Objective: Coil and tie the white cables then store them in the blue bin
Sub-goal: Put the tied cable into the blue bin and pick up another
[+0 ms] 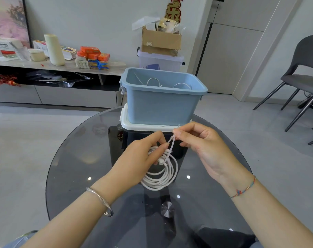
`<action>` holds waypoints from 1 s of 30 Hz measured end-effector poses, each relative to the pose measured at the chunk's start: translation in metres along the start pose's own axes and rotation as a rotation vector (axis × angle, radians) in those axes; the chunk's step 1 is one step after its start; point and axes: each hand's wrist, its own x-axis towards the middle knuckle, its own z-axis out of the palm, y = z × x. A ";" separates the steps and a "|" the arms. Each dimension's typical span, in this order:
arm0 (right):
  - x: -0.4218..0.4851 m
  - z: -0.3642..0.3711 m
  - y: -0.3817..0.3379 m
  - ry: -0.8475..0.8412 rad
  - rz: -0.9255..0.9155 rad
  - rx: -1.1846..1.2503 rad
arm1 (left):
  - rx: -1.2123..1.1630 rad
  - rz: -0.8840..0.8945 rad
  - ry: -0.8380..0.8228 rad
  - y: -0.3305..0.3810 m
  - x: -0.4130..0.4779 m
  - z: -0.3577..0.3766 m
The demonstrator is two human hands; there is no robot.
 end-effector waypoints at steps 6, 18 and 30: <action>0.005 -0.008 0.004 -0.056 -0.122 -0.205 | -0.077 -0.111 -0.035 -0.012 0.002 0.002; 0.000 0.011 0.014 -0.058 -0.465 -0.541 | -0.263 -0.313 0.029 -0.018 0.005 0.013; 0.005 0.005 0.020 -0.041 -0.259 -0.370 | -0.350 -0.356 -0.002 -0.014 -0.001 0.020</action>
